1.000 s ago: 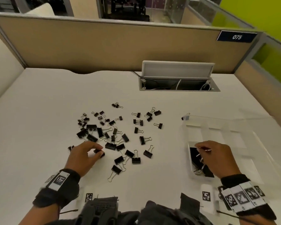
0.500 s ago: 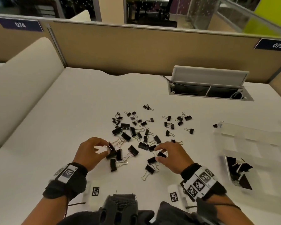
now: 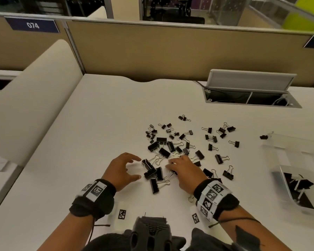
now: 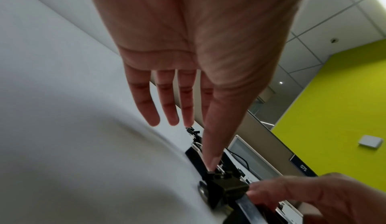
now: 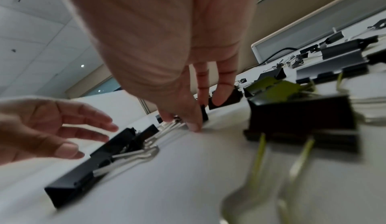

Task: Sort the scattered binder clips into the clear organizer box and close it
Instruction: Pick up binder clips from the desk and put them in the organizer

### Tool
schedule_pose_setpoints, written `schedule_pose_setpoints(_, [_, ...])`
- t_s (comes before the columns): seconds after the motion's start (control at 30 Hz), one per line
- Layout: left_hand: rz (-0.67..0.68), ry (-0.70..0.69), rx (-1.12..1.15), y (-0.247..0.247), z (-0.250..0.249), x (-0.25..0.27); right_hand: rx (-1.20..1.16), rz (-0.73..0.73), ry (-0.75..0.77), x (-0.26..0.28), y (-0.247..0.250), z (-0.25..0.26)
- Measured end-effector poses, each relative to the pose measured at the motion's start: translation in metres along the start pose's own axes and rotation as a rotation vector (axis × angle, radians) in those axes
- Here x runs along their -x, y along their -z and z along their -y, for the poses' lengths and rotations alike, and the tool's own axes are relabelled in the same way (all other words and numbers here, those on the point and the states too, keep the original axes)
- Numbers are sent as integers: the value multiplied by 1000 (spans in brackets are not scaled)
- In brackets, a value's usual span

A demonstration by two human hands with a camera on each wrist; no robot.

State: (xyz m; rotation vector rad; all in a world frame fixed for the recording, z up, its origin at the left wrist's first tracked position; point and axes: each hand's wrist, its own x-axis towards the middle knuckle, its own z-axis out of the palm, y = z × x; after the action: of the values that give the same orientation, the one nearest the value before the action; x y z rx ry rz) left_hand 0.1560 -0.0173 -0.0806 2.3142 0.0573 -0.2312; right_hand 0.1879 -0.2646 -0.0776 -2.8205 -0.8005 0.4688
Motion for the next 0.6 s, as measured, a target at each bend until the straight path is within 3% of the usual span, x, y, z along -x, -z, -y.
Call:
schedule_pose_setpoints(0.1, [63,-49,-15,-6,-6,-8,-23,-55,-14,5,-1,-6])
schedule_pose_setpoints(0.2, [147,-72,-104,-13,-12,-14,-239,-125,-103,18,10,-21])
schedule_pose_setpoints(0.37, [181,-123,-299,-23,-22,-15,-1086,-360,-430,36,33,-51])
schedule_pose_setpoints(0.47, [172,-122,-336,-28,-30,-13,-1509,-334,-492,36,37,-61])
schedule_pose_setpoints(0.53, [153,-108,-333,-30,-32,-12,-1546,-279,-489,35,35,-64])
schedule_pose_setpoints(0.6, [111,-84,-300,-30,-31,-10,-1339,-243,-510,31,31,-66])
